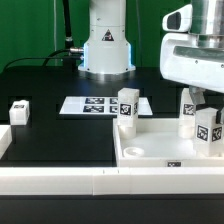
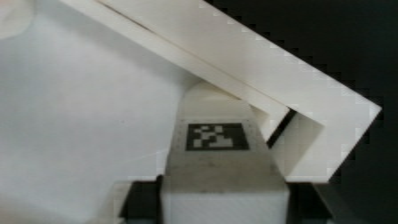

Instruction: Assemble square table

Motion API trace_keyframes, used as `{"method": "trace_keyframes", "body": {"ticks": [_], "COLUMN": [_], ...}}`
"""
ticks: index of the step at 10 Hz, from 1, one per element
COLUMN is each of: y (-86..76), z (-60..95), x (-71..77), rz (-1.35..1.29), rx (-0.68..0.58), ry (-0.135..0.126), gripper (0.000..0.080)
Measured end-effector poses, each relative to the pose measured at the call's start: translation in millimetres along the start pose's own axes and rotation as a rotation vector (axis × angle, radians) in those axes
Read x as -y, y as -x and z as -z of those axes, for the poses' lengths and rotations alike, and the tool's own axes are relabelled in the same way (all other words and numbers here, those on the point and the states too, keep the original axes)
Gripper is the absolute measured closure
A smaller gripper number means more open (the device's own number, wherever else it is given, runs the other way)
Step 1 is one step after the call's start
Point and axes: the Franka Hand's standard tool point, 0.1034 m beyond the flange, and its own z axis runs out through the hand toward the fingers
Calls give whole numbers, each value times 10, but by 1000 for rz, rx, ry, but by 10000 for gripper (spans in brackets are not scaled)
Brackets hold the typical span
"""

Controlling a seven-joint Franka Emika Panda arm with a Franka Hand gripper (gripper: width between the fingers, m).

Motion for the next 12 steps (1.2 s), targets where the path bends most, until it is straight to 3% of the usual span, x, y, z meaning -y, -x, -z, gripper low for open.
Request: {"method": "trace_keyframes", "body": {"ticks": [1,3,9,12], "y": [-1,15,-11,-57], "z": [-4,-16,-16,1], "x": [-3,-15,-14,4], "rz": [10,125,590,979], "rx": [0,2,-9,-27], "ry": [1,3,4,14], "gripper": [499,186,151,151]}}
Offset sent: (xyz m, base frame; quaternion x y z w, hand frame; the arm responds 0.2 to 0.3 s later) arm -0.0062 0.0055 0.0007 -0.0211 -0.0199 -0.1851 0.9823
